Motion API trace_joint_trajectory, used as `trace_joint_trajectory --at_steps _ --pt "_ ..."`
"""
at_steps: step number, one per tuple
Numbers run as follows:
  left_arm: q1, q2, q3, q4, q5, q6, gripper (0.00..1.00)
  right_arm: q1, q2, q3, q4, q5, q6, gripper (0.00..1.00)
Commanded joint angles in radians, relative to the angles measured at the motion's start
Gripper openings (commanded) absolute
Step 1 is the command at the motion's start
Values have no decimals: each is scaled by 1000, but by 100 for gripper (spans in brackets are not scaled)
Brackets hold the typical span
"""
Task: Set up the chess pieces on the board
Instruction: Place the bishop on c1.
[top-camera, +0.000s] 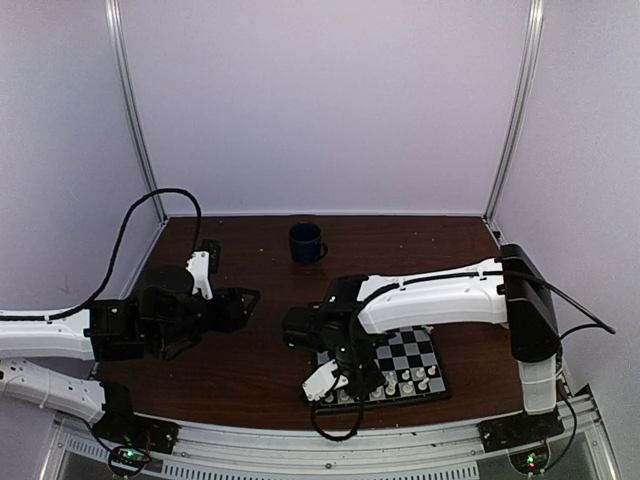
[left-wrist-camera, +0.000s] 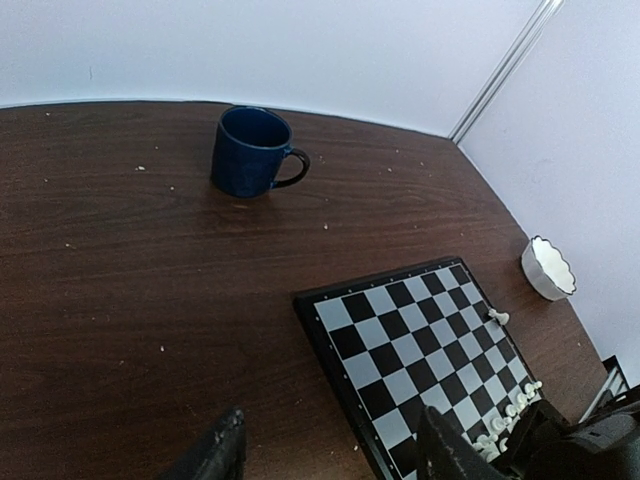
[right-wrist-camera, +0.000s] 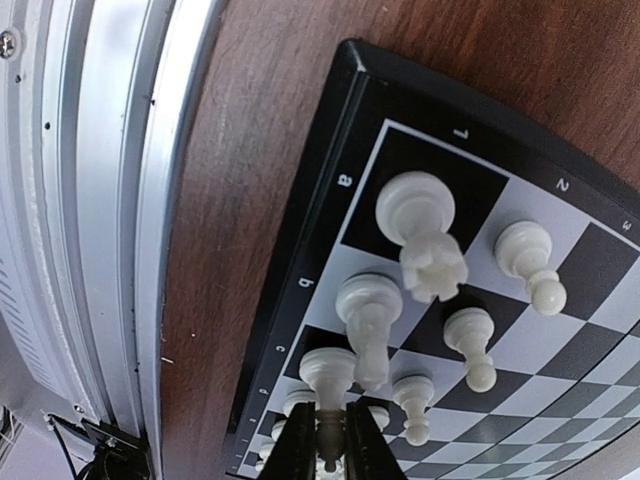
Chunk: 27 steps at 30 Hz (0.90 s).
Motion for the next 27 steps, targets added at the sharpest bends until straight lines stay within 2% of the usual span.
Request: trace_joint_trajectory --at_steps 1,13,20,23,27 --pt "5 -1 -8 33 -11 -5 58 7 16 -16 8 25 -2 13" --pt "5 4 -6 34 -7 -9 59 6 -22 -1 -18 23 4 25" --pt "4 12 9 23 -1 2 59 -9 -133 19 -53 45 -13 30" --pt "4 24 26 6 7 19 59 -62 -196 2 -48 20 -11 30" --pt "4 56 73 -38 36 48 59 -194 -314 -80 14 -27 2 31"
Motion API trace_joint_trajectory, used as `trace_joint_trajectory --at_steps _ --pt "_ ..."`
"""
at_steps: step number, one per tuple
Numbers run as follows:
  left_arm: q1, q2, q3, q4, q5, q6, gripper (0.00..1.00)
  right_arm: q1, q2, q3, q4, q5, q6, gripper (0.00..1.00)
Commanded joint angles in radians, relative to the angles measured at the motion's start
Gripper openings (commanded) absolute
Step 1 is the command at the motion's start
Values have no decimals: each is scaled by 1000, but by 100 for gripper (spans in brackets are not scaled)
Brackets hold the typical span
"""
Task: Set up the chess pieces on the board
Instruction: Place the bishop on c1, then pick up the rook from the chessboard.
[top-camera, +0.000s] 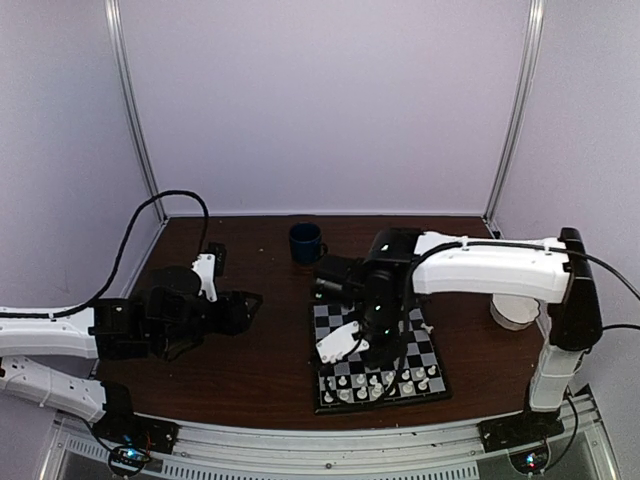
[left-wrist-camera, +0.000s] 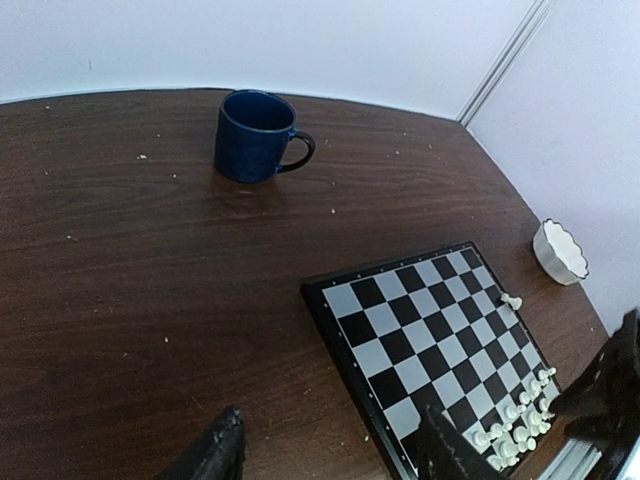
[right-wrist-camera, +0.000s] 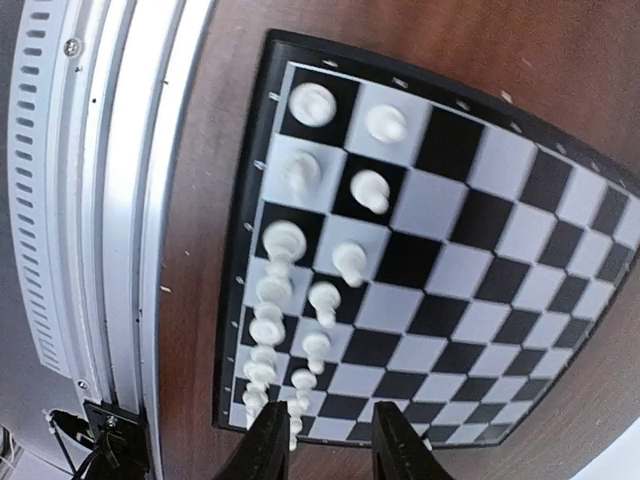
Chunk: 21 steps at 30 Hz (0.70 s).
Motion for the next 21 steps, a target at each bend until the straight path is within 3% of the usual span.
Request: trace_joint_trajectory --at_steps 1,9,15,21 --pt "5 38 77 -24 35 47 59 -169 -151 -94 61 -38 17 32" --pt "4 178 191 -22 111 90 59 -497 -355 -349 335 -122 129 41" --pt "4 303 307 -43 179 111 59 -571 -320 -433 373 -141 141 42" --pt "4 336 331 -47 206 103 59 -602 -264 -469 410 -118 154 42"
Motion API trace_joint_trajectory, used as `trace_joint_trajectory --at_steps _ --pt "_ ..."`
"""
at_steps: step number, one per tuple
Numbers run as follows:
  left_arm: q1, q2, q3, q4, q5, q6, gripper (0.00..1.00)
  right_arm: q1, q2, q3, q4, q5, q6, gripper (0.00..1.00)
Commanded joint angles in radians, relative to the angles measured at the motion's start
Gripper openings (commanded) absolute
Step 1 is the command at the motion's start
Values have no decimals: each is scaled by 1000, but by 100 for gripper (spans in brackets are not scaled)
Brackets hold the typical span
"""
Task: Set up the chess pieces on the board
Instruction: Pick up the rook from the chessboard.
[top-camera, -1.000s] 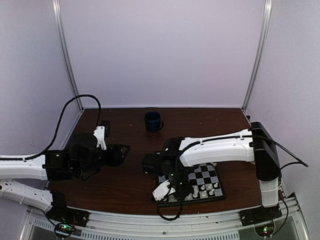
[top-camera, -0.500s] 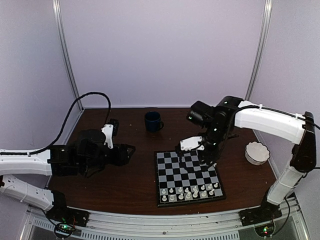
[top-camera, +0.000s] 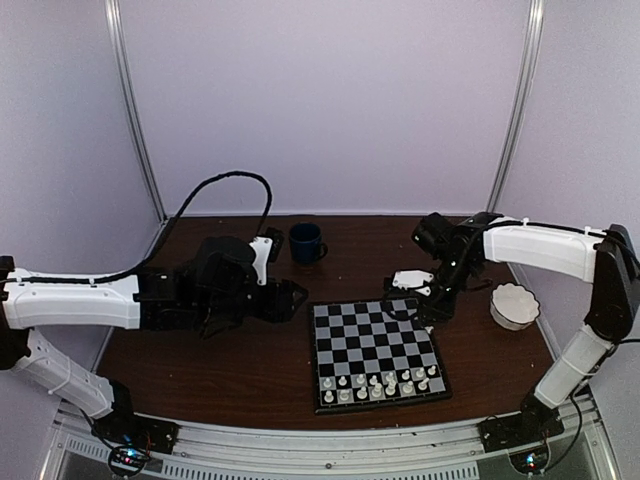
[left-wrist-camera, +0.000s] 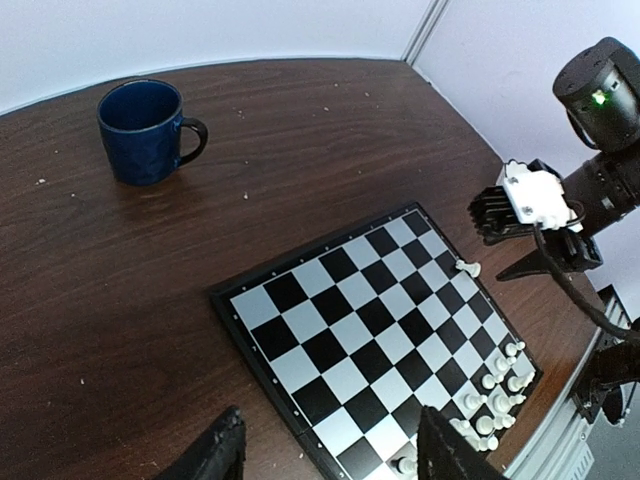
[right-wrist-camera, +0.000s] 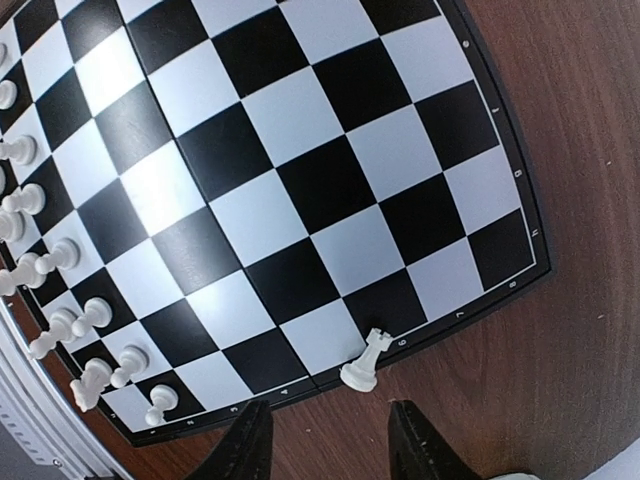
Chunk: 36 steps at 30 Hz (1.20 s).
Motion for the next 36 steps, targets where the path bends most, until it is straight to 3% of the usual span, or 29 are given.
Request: trace_joint_trajectory --at_steps 1,17,36 --pt "4 10 28 8 38 10 59 -33 42 -22 59 1 27 42" --pt "4 21 24 8 49 -6 59 -98 170 -13 60 6 58 43" --pt "4 34 18 21 57 -16 58 -116 216 -39 23 -22 62 36"
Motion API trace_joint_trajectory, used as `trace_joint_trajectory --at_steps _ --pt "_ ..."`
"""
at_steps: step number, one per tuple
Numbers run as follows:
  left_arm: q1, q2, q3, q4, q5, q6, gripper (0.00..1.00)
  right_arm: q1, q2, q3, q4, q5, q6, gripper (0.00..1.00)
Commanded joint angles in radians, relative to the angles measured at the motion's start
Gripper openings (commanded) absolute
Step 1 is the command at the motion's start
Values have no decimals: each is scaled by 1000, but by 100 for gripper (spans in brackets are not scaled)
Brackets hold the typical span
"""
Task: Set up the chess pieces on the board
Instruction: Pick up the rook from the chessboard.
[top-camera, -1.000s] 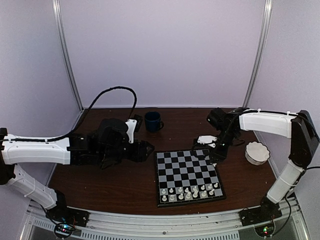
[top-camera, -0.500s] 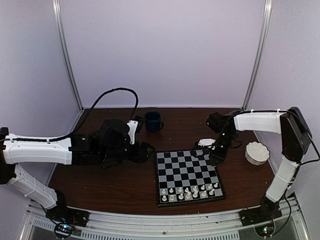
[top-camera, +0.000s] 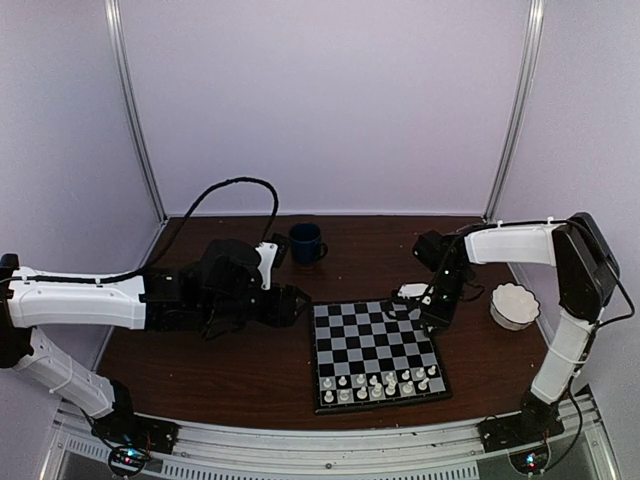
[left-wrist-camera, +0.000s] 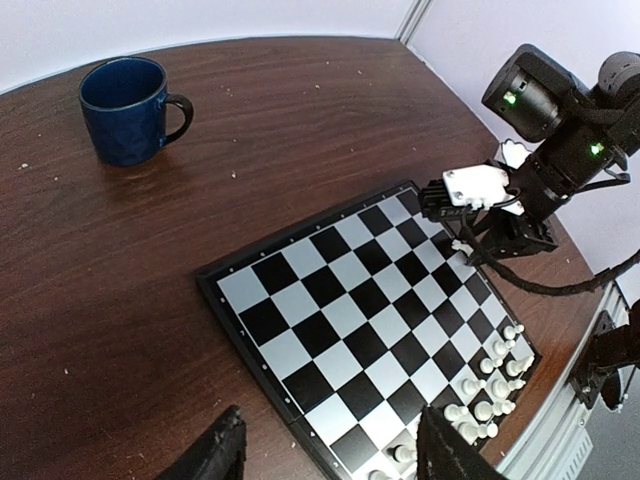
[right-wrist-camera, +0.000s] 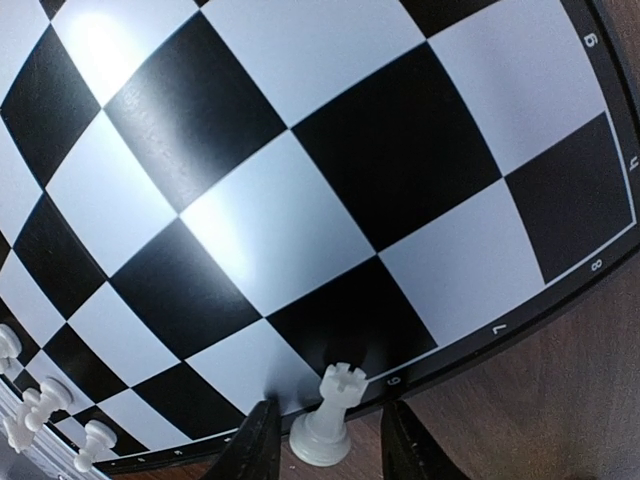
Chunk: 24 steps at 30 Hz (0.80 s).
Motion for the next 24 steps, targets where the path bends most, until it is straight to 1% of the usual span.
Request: trace_joint_trajectory --at_steps 1,7,13,15,19,21,24 --pt "4 5 14 28 8 -8 58 -8 19 -9 -24 -10 11 35" --pt "4 5 11 31 9 -11 58 -9 18 -5 -36 -21 12 21" --pt "4 18 30 35 17 0 58 -11 -41 -2 -58 -21 5 18" --pt "5 28 44 39 25 8 58 -11 -77 10 -78 -45 -5 17" --pt "5 71 76 72 56 5 58 -11 -180 29 -112 -201 -36 16" --pt "5 99 95 99 77 -5 58 -10 -238 35 -123 -326 -60 17" --pt "4 144 121 191 151 -8 59 -9 -314 38 -133 -477 -82 17"
